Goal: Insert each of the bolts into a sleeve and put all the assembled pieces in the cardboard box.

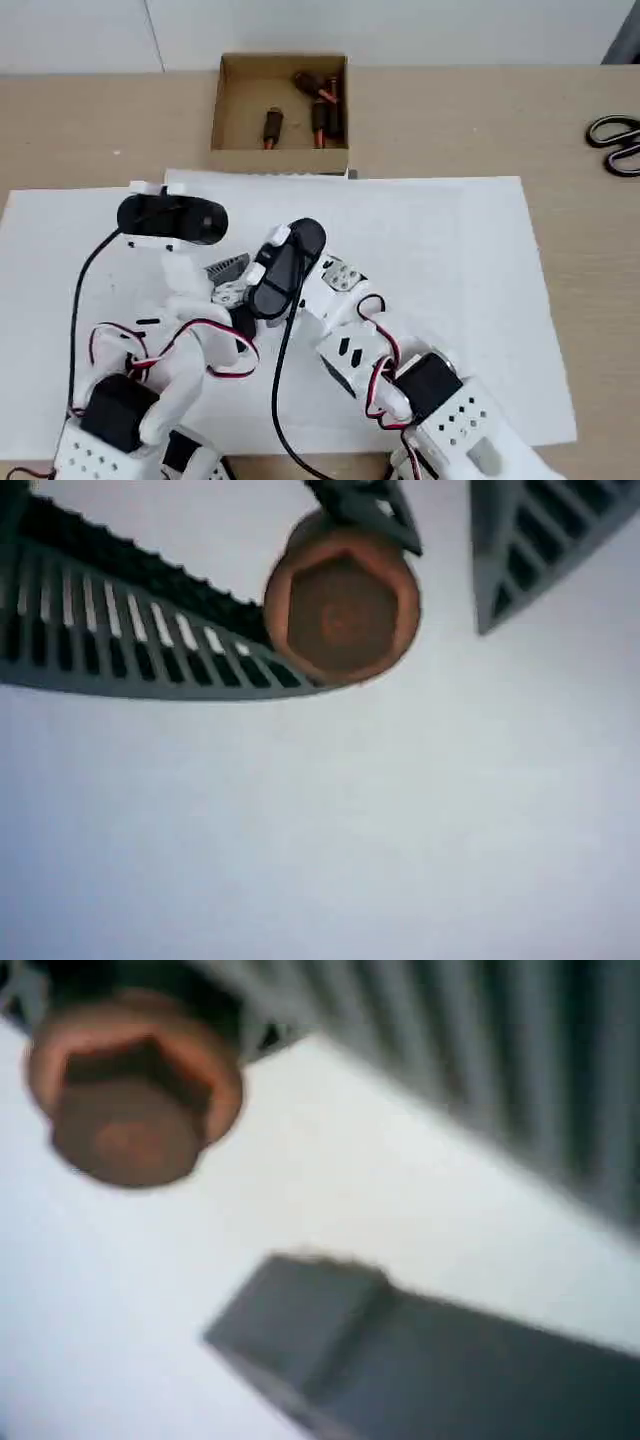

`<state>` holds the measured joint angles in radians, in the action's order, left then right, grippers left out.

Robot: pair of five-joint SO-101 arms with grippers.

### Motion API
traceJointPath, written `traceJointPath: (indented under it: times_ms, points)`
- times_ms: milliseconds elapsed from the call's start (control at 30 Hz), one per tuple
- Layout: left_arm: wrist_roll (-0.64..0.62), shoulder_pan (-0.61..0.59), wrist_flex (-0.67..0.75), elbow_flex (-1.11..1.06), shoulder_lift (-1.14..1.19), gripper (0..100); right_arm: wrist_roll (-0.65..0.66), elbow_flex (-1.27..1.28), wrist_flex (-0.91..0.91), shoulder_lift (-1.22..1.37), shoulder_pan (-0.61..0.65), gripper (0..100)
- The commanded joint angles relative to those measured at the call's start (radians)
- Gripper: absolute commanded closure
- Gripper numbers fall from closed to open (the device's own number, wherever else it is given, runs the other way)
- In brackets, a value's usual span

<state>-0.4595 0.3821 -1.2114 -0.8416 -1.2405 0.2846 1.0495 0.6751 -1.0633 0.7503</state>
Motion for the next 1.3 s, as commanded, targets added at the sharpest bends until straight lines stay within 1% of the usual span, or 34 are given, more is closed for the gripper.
traceJointPath:
  times_ms: [0, 67, 200, 233, 267, 367, 500, 600, 667, 733, 800, 900, 1067, 1133, 1267]
  points:
    - [0.005, 0.006, -0.003, 0.079, -0.011, 73, 0.009, 0.003, -0.012, 0.001, 0.005, 99.6]
    - [0.005, -0.018, 0.003, 0.077, -0.011, 80, 0.011, 0.003, -0.012, 0.001, 0.004, 99.6]
    - [0.006, -0.118, 0.018, 0.074, -0.011, 98, 0.011, 0.003, -0.012, -0.001, 0.004, 99.6]
    - [0.006, -0.146, 0.021, 0.073, -0.011, 100, 0.011, 0.003, -0.012, -0.001, 0.004, 99.6]
    - [0.006, -0.172, 0.021, 0.073, -0.011, 99, 0.011, 0.003, -0.010, -0.001, 0.004, 99.6]
    - [0.006, -0.235, 0.020, 0.071, -0.011, 100, 0.011, 0.005, -0.008, -0.001, 0.004, 99.6]
    - [0.006, -0.287, 0.018, 0.035, -0.011, 100, 0.011, 0.005, -0.012, 0.001, 0.002, 99.6]
    - [0.014, -0.308, 0.023, -0.062, -0.011, 100, 0.011, 0.005, -0.012, 0.001, 0.002, 99.6]
    - [0.075, -0.327, 0.034, -0.148, -0.011, 100, 0.011, 0.002, -0.012, -0.001, -0.008, 99.6]
    - [0.146, -0.348, 0.083, -0.245, -0.011, 100, 0.011, -0.005, -0.018, -0.001, -0.044, 99.6]
    - [0.204, -0.377, 0.147, -0.337, -0.011, 100, 0.008, -0.023, -0.050, 0.007, -0.108, 99.6]
    - [0.256, -0.396, 0.239, -0.441, -0.011, 100, 0.011, -0.046, -0.114, 0.010, -0.202, 99.6]
    - [0.262, -0.391, 0.313, -0.521, -0.011, 100, 0.006, -0.138, -0.153, 0.081, -0.306, 99.6]
    - [0.262, -0.391, 0.330, -0.542, -0.011, 100, -0.002, -0.226, -0.157, 0.165, -0.348, 99.6]
    - [0.262, -0.391, 0.333, -0.585, -0.011, 99, -0.097, -0.489, -0.177, 0.412, -0.412, 99.6]
